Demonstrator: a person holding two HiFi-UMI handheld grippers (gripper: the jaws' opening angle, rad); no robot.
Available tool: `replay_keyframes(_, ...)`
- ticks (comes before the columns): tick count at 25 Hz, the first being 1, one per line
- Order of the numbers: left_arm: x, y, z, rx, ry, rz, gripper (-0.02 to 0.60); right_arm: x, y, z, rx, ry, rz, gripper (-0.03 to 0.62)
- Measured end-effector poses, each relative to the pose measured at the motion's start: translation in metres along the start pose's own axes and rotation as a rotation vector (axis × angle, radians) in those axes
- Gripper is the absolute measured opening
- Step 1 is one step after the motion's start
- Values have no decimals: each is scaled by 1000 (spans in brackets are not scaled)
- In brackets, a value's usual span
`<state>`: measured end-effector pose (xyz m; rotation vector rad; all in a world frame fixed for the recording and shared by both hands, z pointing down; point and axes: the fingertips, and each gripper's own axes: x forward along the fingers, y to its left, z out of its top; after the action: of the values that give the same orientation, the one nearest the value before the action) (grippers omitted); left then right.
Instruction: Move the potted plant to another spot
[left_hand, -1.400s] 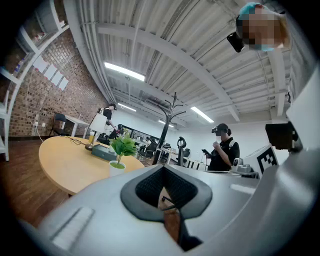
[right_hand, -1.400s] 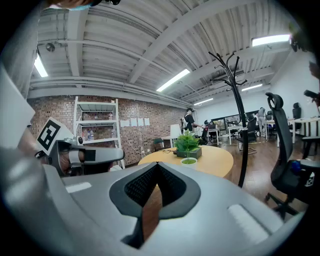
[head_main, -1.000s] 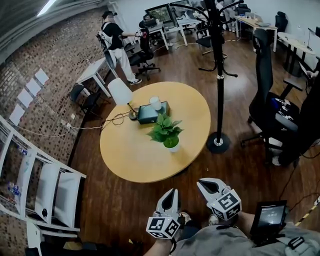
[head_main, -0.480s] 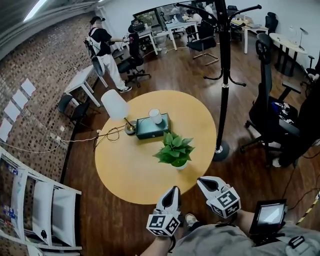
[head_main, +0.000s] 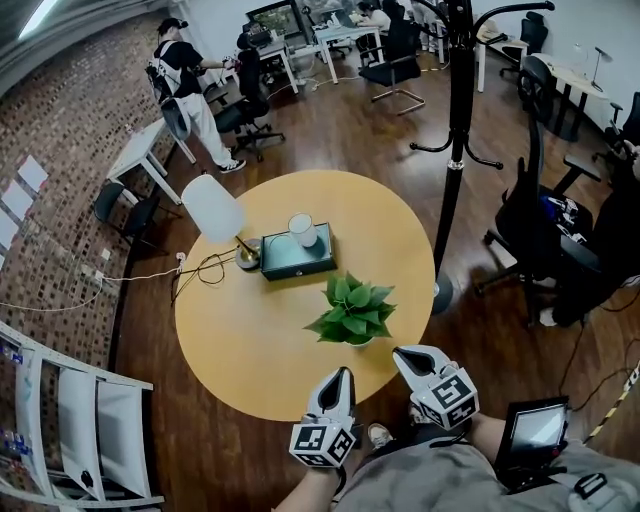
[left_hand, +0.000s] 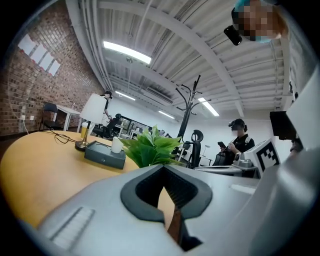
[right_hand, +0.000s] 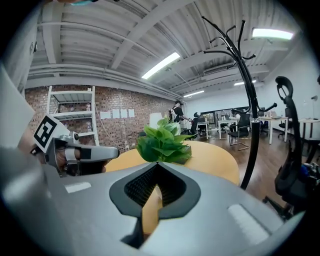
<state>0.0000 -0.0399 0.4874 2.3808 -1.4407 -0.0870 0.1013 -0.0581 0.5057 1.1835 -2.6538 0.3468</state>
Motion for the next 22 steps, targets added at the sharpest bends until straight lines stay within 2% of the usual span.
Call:
replay_keyframes(6,26,23,-22,5,31,74,0,27,-26,-17,4,46,34,7)
replay_keyframes(10,40,44,-49,2,68,124,1,46,-43,-34,3,76,47,7)
replay_keyframes(22,84,101,-123,22,145,180,3,109,-72,-108,-15,135,119,15)
